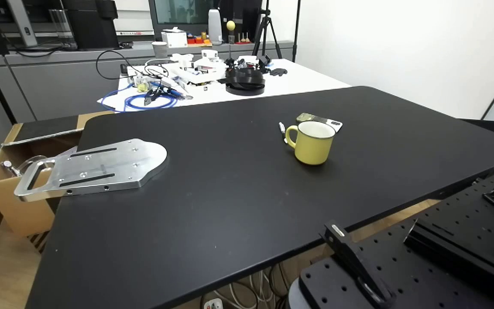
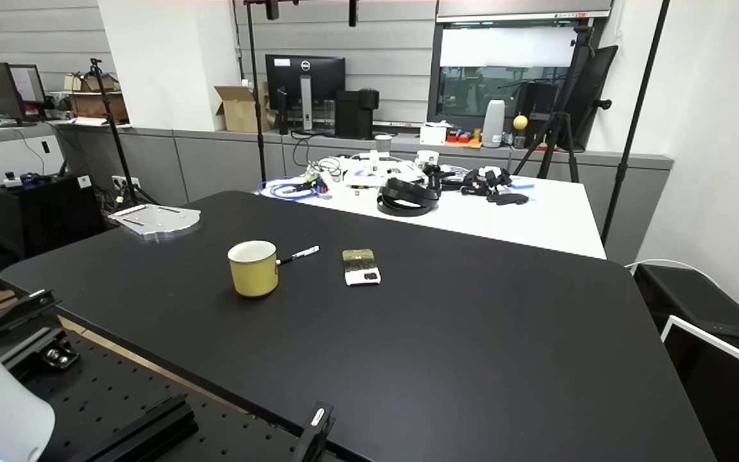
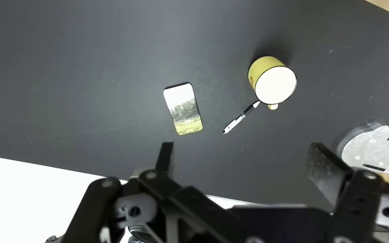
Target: Pick up the pen and put it in the yellow cup
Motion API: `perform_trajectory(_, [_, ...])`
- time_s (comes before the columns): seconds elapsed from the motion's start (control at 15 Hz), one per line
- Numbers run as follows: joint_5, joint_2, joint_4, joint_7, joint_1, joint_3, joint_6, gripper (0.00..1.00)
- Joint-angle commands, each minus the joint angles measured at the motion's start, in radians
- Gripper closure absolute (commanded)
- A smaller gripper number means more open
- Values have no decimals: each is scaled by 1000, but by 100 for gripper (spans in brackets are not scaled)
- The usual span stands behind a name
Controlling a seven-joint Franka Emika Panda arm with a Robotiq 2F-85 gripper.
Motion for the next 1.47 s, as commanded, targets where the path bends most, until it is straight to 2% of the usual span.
perform_trajectory(0.0, [27,29,12,-2,-24,30,18,0])
perform_trajectory(0.27, [87,130,41,95,-7,93,178,0])
perform_trajectory(0.4, [100,194,51,200,-16,155,265,0])
perform_trajectory(0.53, [78,271,74,367,-34,235,323,0])
perform_trajectory(0.8, [59,410,160,656,-55,365,335,0])
perform_trajectory(0.93, [54,474,211,795,-50,408,315,0])
perform_trajectory(1.13, [85,575,270,869,-27,434,333,0])
perform_trajectory(1.4, [175,695,310,848,-3,438,371,0])
